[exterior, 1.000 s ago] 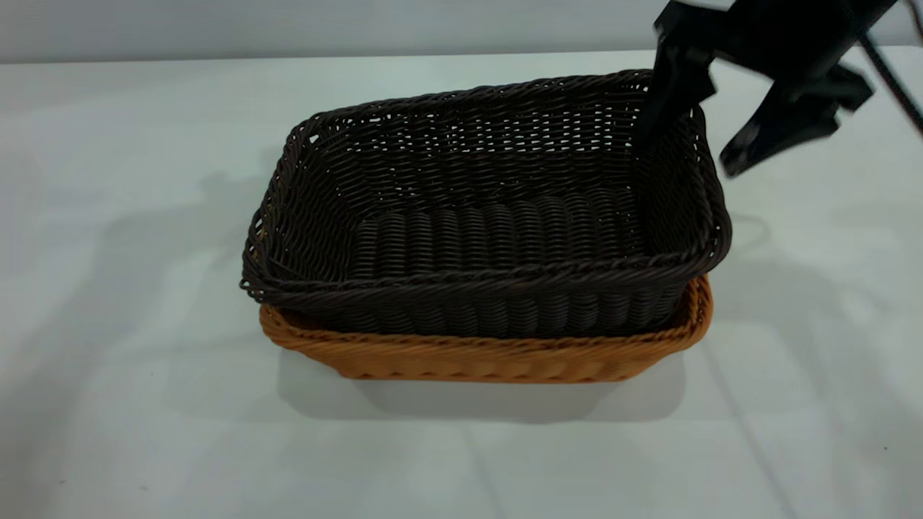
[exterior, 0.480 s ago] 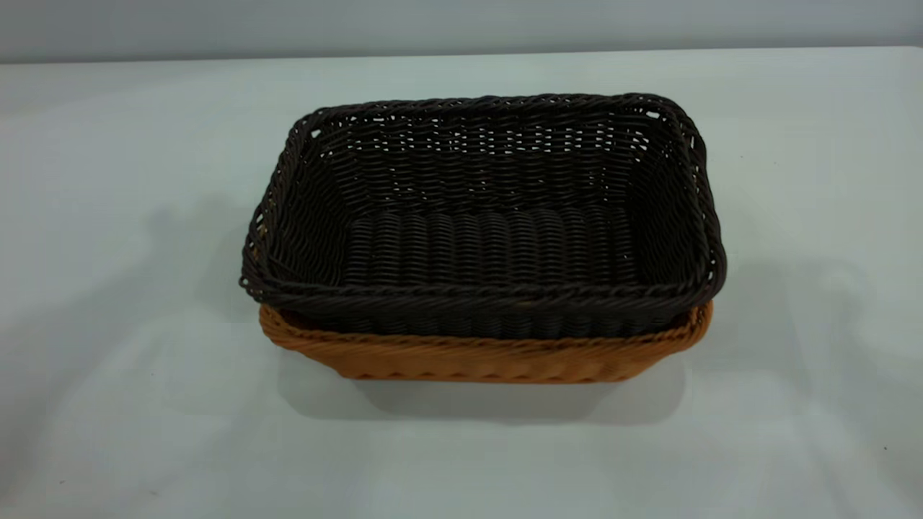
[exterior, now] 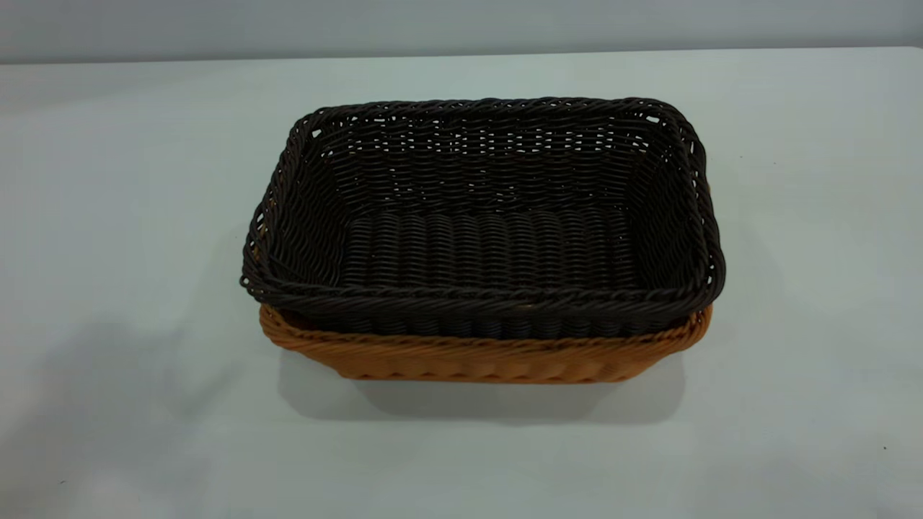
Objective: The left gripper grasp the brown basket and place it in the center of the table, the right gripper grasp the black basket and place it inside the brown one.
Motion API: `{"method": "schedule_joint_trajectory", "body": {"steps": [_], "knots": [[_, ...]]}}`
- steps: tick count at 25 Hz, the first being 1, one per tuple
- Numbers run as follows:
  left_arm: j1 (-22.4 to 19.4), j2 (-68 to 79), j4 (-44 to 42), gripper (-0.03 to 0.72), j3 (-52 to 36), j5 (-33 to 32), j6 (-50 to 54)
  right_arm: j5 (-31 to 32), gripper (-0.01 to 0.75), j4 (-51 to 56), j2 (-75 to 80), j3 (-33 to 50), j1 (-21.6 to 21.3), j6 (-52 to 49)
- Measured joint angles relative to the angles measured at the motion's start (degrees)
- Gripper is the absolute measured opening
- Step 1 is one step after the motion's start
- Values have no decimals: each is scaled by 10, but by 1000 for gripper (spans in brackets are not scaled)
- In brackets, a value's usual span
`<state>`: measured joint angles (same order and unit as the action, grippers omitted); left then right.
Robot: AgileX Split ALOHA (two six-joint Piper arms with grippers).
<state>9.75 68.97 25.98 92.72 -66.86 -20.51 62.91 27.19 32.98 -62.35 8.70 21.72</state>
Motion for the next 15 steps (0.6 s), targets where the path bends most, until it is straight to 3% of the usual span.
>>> {"method": "schedule_joint_trajectory", "body": {"steps": [8, 15], "knots": [[0, -120, -12, 466, -66, 0, 47, 34, 593, -21, -132, 112, 0, -17], [0, -280, -33, 466, -254, 0, 48, 34, 593, -71, -228, 236, 0, -19]]}}
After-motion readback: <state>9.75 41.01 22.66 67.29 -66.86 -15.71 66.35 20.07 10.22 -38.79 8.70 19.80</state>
